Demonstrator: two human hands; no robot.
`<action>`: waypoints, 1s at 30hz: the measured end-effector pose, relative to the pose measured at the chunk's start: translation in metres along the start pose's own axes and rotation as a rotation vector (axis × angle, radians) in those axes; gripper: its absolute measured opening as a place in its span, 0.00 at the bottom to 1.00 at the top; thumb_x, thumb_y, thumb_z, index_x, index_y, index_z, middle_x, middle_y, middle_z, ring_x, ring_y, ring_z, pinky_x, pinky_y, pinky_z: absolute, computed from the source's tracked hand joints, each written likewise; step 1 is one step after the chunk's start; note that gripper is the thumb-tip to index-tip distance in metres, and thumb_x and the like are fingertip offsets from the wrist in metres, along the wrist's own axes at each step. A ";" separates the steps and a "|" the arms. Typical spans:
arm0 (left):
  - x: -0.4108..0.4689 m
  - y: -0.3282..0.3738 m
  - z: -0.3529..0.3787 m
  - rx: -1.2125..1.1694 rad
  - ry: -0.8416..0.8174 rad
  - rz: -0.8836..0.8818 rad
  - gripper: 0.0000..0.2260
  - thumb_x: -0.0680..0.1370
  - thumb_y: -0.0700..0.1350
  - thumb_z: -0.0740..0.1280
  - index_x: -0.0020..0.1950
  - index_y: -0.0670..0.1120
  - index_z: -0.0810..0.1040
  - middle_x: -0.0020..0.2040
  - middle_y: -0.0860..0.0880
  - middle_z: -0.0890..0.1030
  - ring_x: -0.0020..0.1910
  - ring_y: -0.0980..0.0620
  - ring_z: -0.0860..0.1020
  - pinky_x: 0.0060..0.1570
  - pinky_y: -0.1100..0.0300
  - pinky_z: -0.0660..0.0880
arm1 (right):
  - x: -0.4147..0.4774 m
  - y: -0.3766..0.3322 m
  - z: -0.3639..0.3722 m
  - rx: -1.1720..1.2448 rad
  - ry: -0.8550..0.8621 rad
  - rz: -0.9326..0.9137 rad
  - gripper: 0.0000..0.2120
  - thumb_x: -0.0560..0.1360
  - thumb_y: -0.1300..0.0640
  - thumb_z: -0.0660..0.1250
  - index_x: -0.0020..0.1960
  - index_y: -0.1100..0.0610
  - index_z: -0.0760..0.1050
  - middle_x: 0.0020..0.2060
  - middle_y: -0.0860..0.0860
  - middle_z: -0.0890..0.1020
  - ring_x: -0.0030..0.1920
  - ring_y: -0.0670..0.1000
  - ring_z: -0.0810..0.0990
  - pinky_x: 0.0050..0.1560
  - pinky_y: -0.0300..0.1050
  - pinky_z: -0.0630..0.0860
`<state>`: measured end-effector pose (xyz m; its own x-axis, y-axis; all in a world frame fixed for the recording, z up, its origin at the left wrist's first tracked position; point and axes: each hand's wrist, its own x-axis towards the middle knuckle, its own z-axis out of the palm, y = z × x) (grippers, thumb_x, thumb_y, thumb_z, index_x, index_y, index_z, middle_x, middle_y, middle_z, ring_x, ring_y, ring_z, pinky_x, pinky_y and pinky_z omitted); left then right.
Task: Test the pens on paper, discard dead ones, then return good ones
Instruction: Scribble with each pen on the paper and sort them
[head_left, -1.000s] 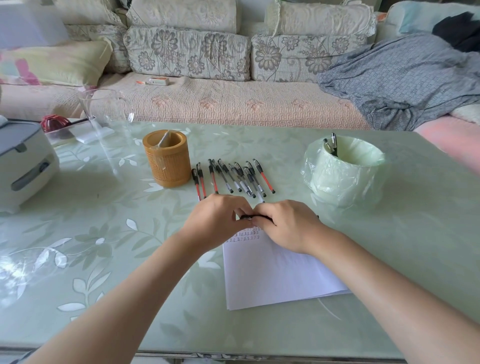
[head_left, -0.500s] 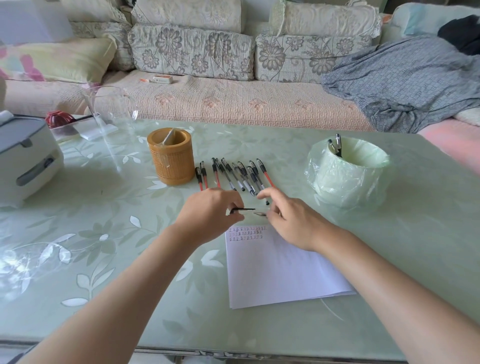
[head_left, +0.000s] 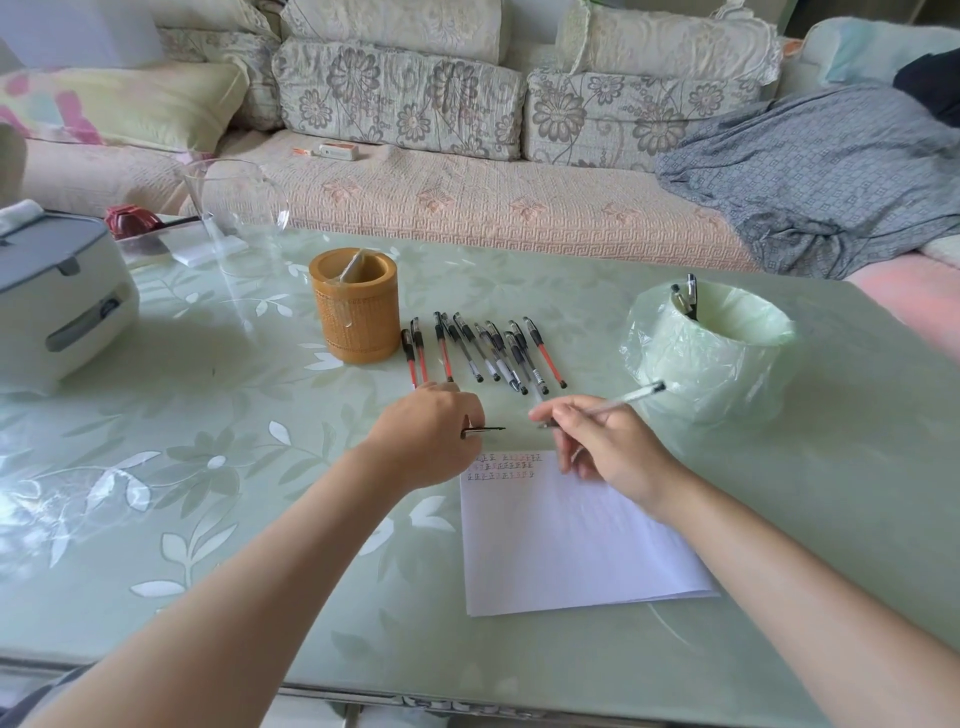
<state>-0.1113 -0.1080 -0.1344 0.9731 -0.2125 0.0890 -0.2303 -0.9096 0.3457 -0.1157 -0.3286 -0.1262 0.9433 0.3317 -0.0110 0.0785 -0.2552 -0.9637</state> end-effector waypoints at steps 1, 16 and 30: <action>0.000 0.000 0.002 -0.008 0.007 -0.002 0.07 0.75 0.48 0.64 0.52 0.54 0.79 0.46 0.54 0.75 0.52 0.52 0.72 0.49 0.55 0.74 | 0.000 0.002 0.001 0.025 -0.003 0.030 0.11 0.82 0.61 0.58 0.54 0.57 0.80 0.31 0.52 0.76 0.28 0.49 0.75 0.27 0.37 0.67; 0.011 0.010 0.025 -0.024 0.029 -0.051 0.28 0.64 0.72 0.68 0.57 0.57 0.73 0.54 0.54 0.73 0.58 0.50 0.67 0.59 0.54 0.70 | 0.005 0.019 0.003 -0.046 -0.001 0.040 0.13 0.72 0.73 0.67 0.35 0.60 0.68 0.23 0.54 0.70 0.21 0.50 0.66 0.23 0.37 0.62; 0.015 0.015 0.019 -0.039 -0.032 -0.095 0.30 0.63 0.72 0.69 0.57 0.57 0.73 0.55 0.54 0.72 0.60 0.51 0.66 0.60 0.54 0.70 | 0.007 0.026 0.001 -0.257 -0.015 -0.102 0.11 0.66 0.61 0.70 0.31 0.58 0.68 0.25 0.44 0.69 0.28 0.45 0.64 0.30 0.41 0.61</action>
<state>-0.1004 -0.1314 -0.1458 0.9902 -0.1377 0.0238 -0.1362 -0.9118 0.3873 -0.1074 -0.3318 -0.1511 0.9215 0.3806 0.0770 0.2541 -0.4410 -0.8608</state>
